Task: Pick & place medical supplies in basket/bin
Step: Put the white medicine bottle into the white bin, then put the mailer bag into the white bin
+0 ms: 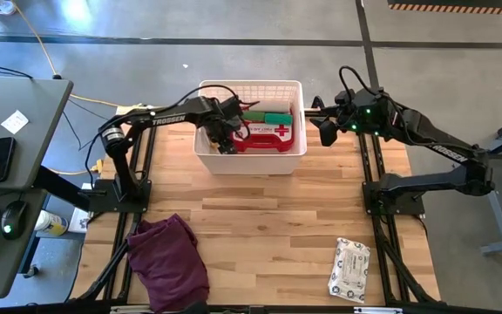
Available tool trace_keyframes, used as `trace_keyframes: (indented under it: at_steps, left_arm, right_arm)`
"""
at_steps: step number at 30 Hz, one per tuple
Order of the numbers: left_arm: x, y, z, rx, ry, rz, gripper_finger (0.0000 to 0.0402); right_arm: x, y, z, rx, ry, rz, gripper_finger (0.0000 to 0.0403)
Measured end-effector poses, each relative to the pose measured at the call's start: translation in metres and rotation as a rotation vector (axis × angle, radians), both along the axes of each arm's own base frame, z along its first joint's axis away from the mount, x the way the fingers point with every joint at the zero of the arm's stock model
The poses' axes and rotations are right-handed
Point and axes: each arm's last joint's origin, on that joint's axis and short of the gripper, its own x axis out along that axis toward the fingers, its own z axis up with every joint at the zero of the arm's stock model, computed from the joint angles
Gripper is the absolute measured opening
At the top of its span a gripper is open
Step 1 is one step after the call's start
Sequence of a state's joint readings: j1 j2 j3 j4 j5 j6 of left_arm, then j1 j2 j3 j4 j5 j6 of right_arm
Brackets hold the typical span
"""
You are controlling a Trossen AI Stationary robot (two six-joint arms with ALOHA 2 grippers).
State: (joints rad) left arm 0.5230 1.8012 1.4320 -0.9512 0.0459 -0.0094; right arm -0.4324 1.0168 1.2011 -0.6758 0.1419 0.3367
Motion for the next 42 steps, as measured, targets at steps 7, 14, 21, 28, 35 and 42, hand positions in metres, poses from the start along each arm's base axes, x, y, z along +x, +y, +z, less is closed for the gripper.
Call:
trace_keyframes:
  at_steps: [7, 14, 21, 28, 35, 42]
  left_arm:
    - [0.002, 0.000, 0.005, -0.056, -0.036, -0.001, 0.0265]
    - [0.000, -0.002, 0.006, -0.080, -0.026, 0.004, 0.0361]
    - [-0.001, -0.002, 0.020, -0.086, 0.008, 0.009, 0.0382]
    - [0.002, 0.001, 0.055, -0.012, -0.020, 0.013, 0.0349]
    - [0.003, 0.003, 0.093, 0.060, -0.068, 0.030, 0.0337]
    - [0.001, 0.002, 0.137, 0.101, -0.187, 0.123, 0.0337]
  right_arm:
    - [0.000, 0.000, 0.000, -0.003, 0.002, 0.001, 0.0259]
    - [0.000, 0.000, 0.000, 0.000, 0.000, 0.008, 0.0259]
    - [0.000, 0.002, -0.002, 0.034, 0.009, 0.057, 0.0259]
    - [-0.010, 0.009, -0.019, 0.171, 0.177, 0.106, 0.0259]
    - [-0.023, 0.019, -0.033, 0.404, 0.309, 0.125, 0.0259]
    - [-0.034, 0.029, -0.044, 0.595, 0.424, 0.244, 0.0259]
